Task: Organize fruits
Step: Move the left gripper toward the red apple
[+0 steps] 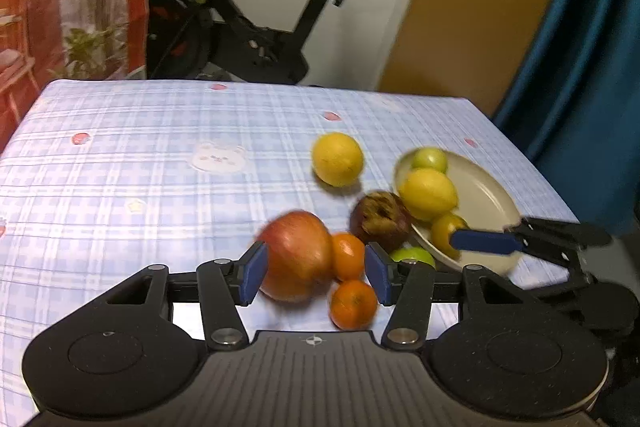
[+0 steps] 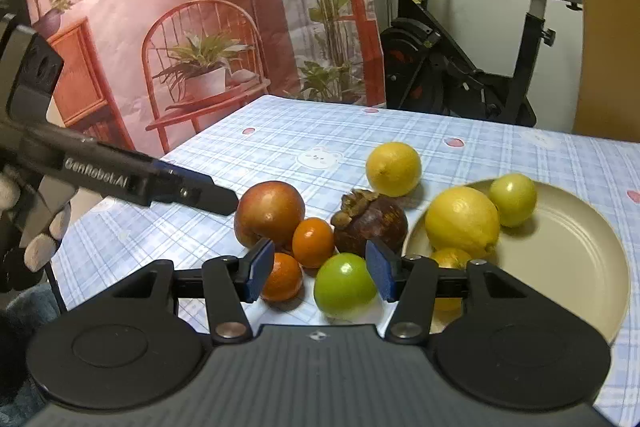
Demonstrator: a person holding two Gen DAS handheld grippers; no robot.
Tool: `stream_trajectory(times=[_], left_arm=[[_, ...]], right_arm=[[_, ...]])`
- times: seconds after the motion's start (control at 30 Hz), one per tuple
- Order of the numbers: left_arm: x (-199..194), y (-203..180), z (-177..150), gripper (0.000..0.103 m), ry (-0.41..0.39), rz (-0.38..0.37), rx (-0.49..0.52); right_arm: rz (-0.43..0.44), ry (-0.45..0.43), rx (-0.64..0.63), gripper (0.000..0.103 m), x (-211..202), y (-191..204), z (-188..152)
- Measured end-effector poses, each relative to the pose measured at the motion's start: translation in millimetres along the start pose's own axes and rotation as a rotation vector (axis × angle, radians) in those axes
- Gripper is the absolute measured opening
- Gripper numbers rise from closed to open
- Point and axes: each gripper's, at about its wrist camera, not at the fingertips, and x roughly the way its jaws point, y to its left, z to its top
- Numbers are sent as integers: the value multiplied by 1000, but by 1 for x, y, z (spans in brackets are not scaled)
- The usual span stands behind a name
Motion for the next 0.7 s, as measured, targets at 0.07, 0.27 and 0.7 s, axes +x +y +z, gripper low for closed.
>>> stream_trajectory(times=[0.07,0.27,0.7], left_arm=[[7,3,7,56,-6,27,-25],[47,12,29,56,0,56,-117],[39,9,-3,57,90,3,-51]], right_arm=[[1,8,-7,54,6,3,2],[0,31,-19,54,16,7,0],[-11,29,17,54,12,-1,-3]])
